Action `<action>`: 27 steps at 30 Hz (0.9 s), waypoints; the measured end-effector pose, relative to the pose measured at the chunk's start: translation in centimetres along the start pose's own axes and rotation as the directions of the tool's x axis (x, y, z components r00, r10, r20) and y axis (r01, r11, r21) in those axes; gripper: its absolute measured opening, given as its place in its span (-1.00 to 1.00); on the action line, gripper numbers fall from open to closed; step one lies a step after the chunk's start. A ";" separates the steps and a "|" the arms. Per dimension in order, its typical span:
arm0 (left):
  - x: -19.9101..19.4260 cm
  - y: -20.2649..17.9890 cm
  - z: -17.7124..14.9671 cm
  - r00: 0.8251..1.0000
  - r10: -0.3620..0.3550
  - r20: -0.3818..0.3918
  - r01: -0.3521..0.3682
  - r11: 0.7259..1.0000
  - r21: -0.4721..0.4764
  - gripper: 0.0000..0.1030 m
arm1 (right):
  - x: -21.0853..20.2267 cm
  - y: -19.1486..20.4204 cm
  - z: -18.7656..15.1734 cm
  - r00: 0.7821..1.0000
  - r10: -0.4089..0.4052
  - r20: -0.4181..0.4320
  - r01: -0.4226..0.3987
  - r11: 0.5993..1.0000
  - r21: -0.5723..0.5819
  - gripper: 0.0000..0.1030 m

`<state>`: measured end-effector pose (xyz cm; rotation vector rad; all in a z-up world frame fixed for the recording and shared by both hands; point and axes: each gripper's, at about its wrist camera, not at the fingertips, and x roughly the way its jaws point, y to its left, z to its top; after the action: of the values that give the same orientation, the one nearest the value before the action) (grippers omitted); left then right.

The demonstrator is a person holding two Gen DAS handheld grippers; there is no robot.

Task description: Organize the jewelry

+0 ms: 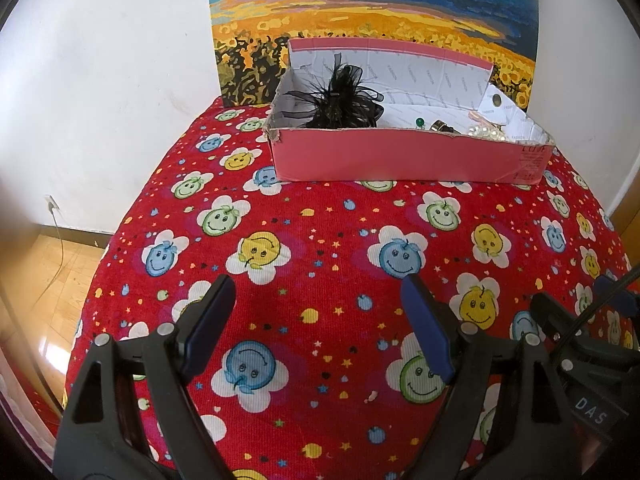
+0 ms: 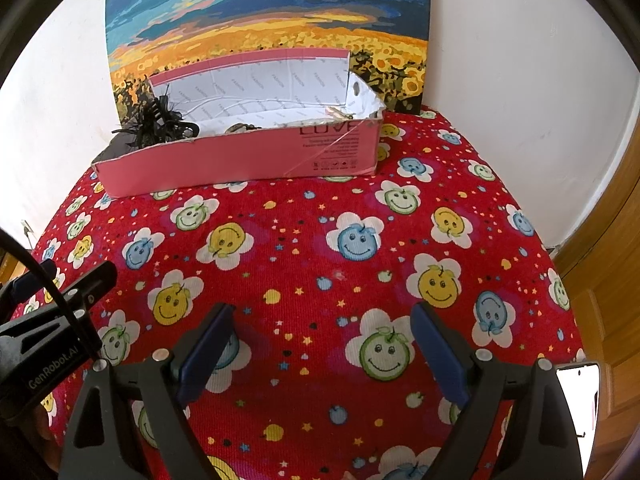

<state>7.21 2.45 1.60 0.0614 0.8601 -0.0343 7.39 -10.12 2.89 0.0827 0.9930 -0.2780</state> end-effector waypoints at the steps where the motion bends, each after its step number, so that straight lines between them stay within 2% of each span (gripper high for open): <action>1: 0.0 0.0 0.0 1.000 0.000 -0.001 0.000 1.000 0.000 0.50 | 0.0 0.0 0.0 1.000 0.001 -0.001 -0.001 1.000 0.000 0.78; 27: -0.1 0.0 0.1 1.000 0.009 0.002 -0.009 1.000 0.000 0.50 | -0.2 0.0 0.0 1.000 -0.005 0.004 0.005 1.000 -0.006 0.78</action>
<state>7.20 2.46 1.70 0.0649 0.8580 -0.0255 7.32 -10.08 3.04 0.0742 0.9904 -0.2797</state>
